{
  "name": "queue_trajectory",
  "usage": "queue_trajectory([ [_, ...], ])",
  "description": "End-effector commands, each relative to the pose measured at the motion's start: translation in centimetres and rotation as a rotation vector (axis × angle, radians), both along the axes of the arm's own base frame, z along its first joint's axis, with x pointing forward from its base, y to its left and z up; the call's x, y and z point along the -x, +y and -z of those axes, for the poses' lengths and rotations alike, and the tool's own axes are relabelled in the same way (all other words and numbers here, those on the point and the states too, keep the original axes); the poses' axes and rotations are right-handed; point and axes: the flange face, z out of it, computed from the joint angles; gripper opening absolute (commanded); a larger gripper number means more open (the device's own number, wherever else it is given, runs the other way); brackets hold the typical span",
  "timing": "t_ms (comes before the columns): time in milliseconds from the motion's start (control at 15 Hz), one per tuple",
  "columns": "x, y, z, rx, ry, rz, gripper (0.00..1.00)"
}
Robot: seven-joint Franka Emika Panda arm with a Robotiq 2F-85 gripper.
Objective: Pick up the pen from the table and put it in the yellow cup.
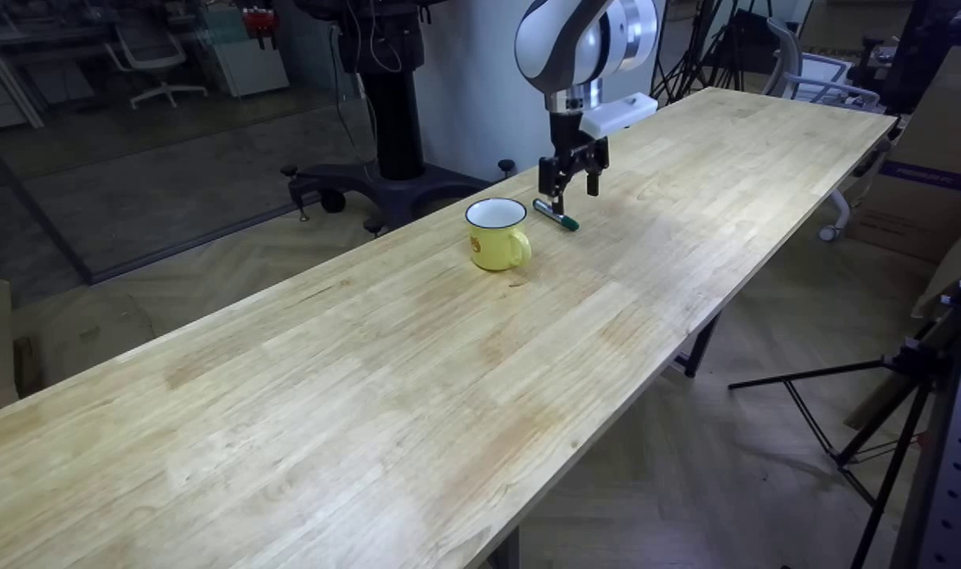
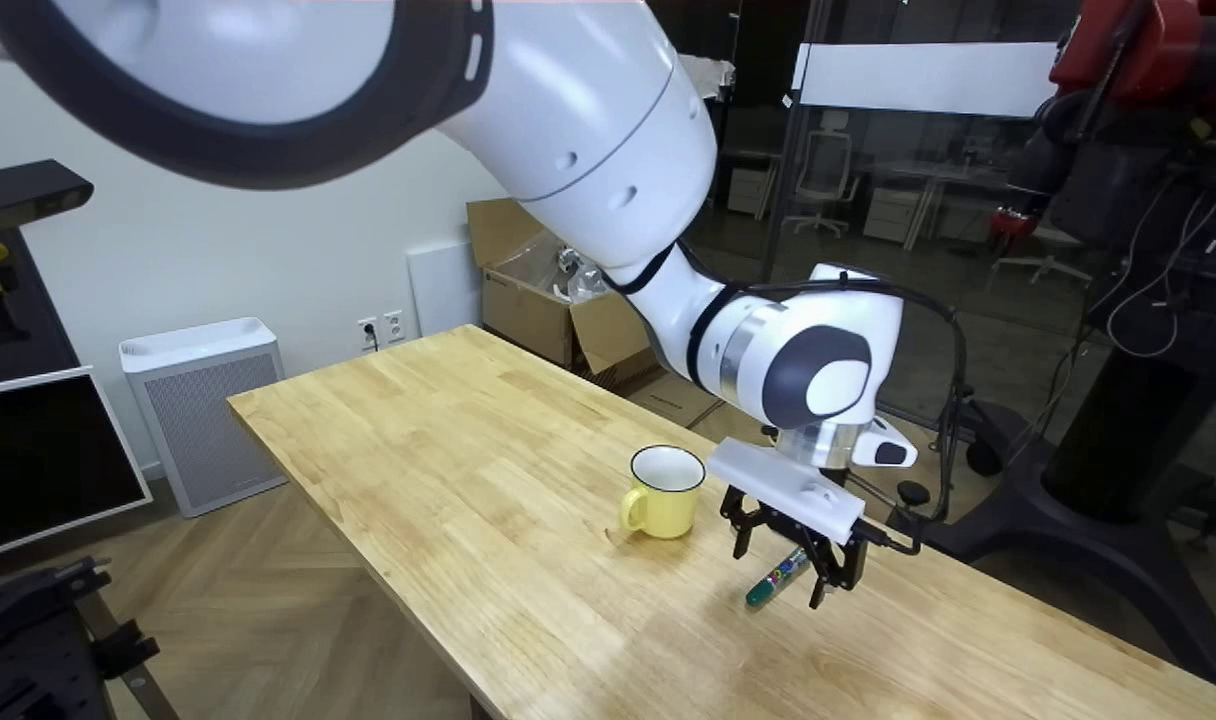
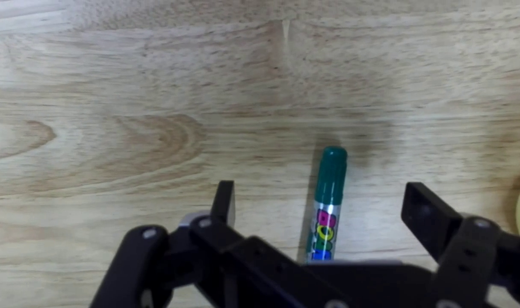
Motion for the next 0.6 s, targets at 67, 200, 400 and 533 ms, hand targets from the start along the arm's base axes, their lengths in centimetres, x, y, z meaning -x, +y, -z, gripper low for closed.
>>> queue_trajectory([
  [67,-1.2,-0.7,1.1,-0.025,0.02,0.032,0.75],
  [200,-1.6,-0.9,1.2,-0.014,0.017,0.035,0.66],
  [400,-2.1,-1.2,1.4,-0.002,0.017,0.033,0.45],
  [533,-2.4,-1.4,1.5,-0.001,0.023,0.033,0.31],
])
